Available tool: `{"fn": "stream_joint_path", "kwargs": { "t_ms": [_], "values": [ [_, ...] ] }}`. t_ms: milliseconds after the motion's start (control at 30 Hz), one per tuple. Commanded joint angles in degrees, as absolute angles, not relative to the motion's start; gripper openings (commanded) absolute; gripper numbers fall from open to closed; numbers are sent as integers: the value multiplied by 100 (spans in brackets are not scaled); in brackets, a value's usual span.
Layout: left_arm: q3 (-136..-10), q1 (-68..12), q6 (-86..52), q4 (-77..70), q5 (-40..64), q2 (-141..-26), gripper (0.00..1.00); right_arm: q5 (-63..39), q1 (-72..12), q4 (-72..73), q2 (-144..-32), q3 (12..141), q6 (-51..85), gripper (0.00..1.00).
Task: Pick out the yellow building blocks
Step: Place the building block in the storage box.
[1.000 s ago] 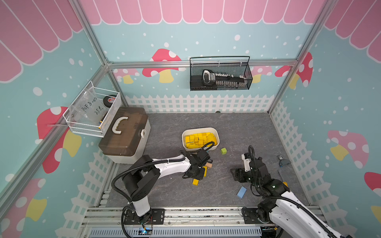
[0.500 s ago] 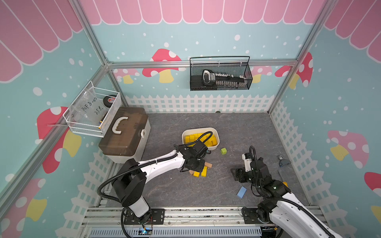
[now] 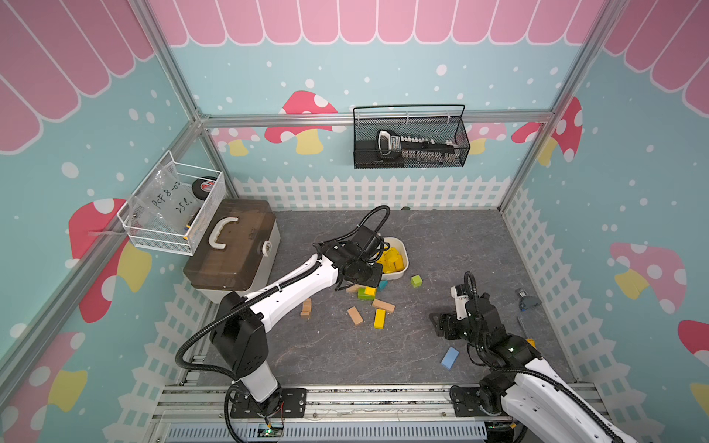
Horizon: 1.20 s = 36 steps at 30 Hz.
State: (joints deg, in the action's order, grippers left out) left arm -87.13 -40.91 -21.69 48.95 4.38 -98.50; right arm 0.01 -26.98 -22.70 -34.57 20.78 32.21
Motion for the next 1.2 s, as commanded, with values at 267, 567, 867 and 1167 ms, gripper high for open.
{"fn": "stream_joint_path", "kwargs": {
  "t_ms": [267,567,867,1167],
  "values": [
    [-10186,-3543,-1725,5299,829,-11174,32,260,-2663,-2401,-3297,1994,3300,81],
    [-11273,-3068,-1465,5636,786,-12272,33,275,-2659,-2383,-3438,2021,3305,81],
    [-12188,-2921,-1327,5906,351,-13176,33,233,-2663,-2342,-3615,2056,3287,81],
    [-12591,-2874,-1199,6082,16,-13543,32,221,-2663,-2330,-3563,2037,3278,81]
  ]
}}
